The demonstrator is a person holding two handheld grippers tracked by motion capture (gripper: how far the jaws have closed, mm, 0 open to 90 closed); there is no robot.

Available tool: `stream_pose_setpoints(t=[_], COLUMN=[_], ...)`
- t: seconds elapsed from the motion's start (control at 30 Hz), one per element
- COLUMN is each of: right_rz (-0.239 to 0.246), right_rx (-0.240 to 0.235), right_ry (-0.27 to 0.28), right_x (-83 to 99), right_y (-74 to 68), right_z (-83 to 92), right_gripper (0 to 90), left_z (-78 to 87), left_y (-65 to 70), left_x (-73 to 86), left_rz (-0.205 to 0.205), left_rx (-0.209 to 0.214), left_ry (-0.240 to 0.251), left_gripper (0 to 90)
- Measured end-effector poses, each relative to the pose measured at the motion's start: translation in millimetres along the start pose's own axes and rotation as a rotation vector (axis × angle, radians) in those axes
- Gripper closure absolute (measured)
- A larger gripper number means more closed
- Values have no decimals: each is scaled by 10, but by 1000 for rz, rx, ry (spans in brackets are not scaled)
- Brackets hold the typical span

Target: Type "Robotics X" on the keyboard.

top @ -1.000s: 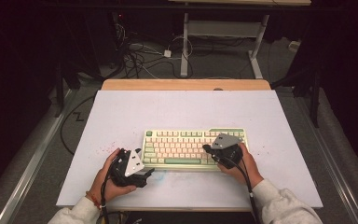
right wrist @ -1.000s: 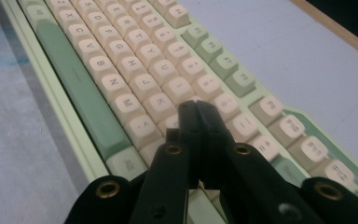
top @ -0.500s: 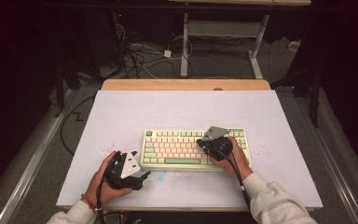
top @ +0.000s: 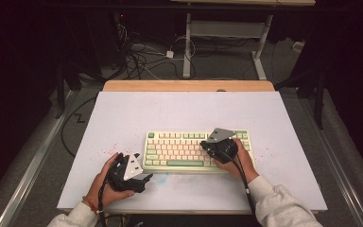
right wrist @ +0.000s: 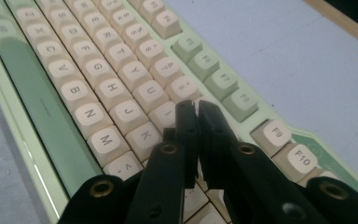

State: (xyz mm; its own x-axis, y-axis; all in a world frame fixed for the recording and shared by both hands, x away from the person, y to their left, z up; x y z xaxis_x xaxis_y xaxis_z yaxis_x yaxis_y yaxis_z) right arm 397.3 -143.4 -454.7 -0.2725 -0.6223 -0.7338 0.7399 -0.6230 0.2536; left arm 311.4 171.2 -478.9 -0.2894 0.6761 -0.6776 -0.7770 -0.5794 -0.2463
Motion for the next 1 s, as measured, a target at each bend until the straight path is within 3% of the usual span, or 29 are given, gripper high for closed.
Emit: stream_pose_setpoints(t=[0.27,0.5,0.77,1.0], right_rz=[-7,-17,-21,-24], right_rx=[8,20,69,111], right_ry=[86,134,176,195], right_x=[14,70,185,332], right_y=[29,55,59,71], right_z=[237,395,559,728], right_gripper=[793,599,374,311], left_z=[-5,-8,-10,-6], left_y=[4,4,4,8], left_x=[-4,-9,-8,-23], left_rz=[-2,-2,6,15], left_rx=[2,2,0,-7], left_ry=[-5,1,5,12], left_gripper=[180,180,187,206])
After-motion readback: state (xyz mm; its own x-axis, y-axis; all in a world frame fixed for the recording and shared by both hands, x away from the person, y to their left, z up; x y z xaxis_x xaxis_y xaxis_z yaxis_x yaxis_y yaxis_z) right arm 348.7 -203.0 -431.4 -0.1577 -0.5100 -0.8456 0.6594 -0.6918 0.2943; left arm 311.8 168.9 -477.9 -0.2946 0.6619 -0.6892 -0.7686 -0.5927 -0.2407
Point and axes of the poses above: each handheld gripper's, and its own axes: z roughly backward along the jaws, x roughly out of its underside, y roughly to its right, the point moved 1 cm from there along -z, roughly forward along the jaws, and after that the axes turned 3 degrees about x, right-handed, at the moved point
